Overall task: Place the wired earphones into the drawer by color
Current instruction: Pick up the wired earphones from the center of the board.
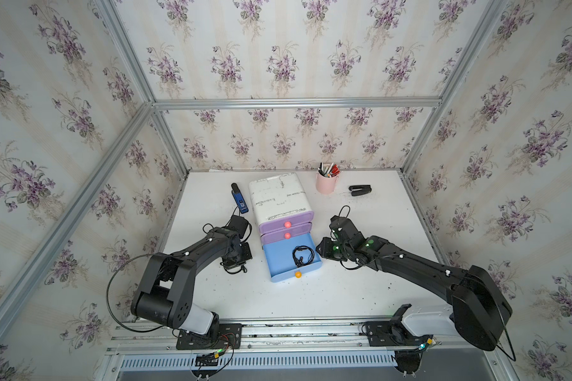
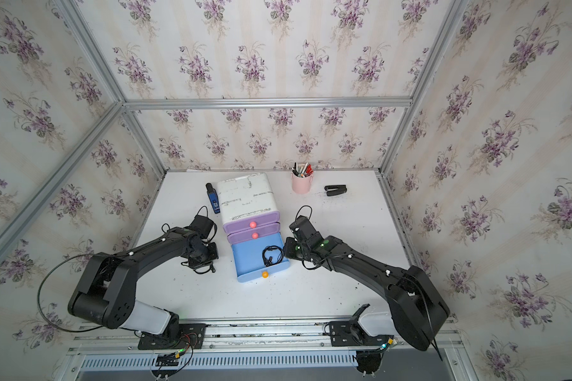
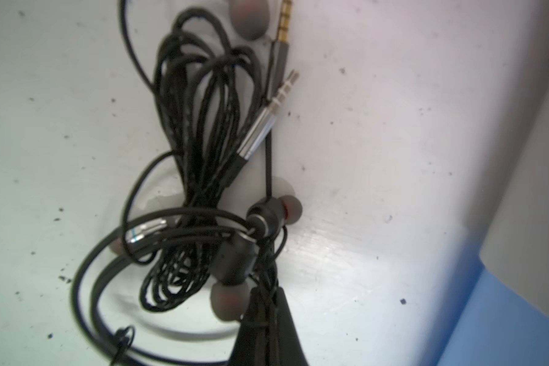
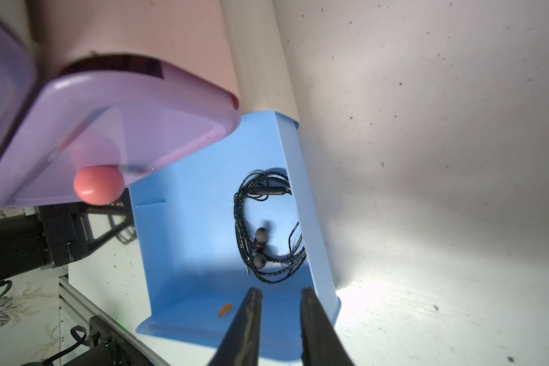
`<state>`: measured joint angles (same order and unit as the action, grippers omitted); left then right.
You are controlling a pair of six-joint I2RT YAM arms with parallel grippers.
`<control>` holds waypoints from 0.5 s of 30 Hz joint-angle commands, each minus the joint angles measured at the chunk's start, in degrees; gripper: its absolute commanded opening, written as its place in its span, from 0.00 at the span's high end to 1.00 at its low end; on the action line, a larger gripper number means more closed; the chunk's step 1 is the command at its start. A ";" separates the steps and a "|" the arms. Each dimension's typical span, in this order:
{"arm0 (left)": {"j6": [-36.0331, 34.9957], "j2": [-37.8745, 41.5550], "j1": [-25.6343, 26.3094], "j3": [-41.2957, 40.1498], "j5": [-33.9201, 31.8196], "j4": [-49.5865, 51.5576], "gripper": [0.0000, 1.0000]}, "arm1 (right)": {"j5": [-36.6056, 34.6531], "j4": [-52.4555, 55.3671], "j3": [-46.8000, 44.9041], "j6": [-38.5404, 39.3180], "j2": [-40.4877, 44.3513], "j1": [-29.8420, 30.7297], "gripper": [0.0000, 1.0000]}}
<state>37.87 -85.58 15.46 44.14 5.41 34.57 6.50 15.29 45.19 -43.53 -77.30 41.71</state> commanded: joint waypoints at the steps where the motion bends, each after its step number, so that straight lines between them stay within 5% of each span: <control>1: -1.56 2.14 0.00 -0.37 1.35 2.00 0.99 | -0.18 -0.27 -0.09 -0.03 0.22 0.02 0.73; 15: -4.02 18.60 -0.16 3.00 5.52 10.54 1.00 | -0.41 -0.44 -0.23 -0.24 1.26 0.08 0.73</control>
<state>35.18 -68.66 15.42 45.93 9.72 41.52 6.63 15.25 45.08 -43.55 -76.53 41.71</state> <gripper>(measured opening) 0.063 0.266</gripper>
